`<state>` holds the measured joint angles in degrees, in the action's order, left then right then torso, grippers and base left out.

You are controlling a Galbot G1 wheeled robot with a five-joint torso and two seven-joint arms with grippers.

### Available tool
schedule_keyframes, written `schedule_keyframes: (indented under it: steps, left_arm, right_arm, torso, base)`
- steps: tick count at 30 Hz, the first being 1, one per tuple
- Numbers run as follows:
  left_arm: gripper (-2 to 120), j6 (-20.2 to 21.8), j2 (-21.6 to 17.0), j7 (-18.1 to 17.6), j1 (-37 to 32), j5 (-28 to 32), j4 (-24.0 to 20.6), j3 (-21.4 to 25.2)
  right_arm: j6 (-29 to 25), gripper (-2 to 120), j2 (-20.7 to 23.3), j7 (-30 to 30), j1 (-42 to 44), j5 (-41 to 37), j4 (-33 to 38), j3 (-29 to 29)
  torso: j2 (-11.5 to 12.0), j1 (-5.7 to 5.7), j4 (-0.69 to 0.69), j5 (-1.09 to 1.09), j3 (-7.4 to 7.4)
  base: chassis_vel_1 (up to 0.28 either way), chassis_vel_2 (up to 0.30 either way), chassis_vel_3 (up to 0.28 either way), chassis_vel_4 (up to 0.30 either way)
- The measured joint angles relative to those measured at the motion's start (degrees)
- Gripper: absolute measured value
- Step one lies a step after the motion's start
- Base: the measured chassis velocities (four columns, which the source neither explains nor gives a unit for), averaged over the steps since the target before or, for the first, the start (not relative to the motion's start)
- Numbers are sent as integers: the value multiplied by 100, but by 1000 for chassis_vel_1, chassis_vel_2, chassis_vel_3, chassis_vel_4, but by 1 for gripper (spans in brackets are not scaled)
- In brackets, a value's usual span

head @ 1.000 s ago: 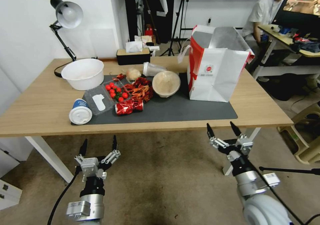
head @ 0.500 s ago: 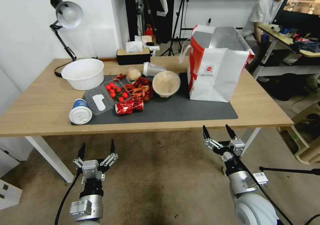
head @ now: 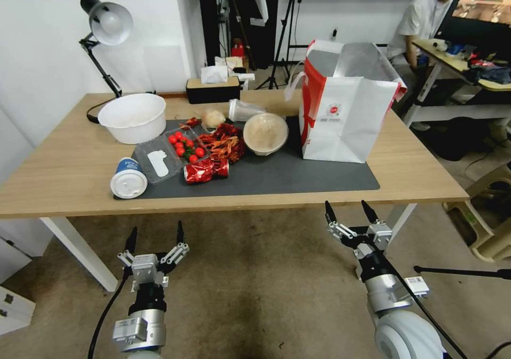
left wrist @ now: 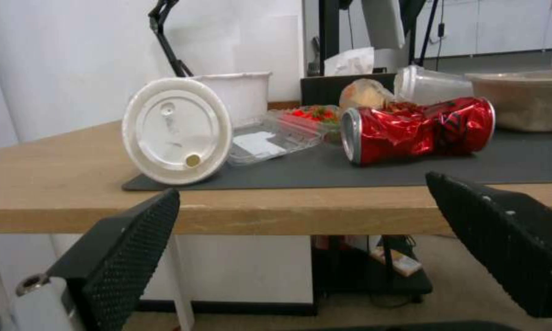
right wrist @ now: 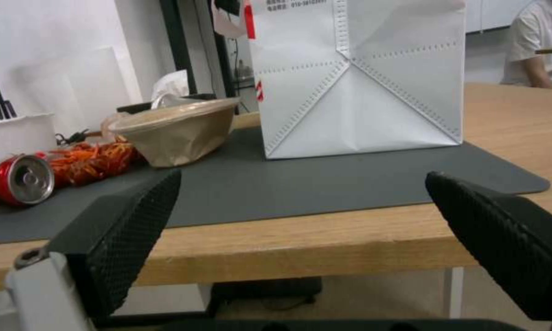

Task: Pick up the food delivery bag from the floor and place it on the table.

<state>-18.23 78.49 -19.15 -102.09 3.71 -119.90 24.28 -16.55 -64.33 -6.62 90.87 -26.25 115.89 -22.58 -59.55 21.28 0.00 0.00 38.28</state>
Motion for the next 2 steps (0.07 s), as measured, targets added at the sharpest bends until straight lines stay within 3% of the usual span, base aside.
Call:
schedule_keyframes:
  steps: [2]
  left_arm:
    - [100, 1, 0, 0, 0, 1, -1, -1]
  right_arm:
    - [2, 100, 1, 0, -1, -1, 1, -1]
  torso:
    - [0, 0, 0, 0, 0]
  base:
    - [0, 0, 0, 0]
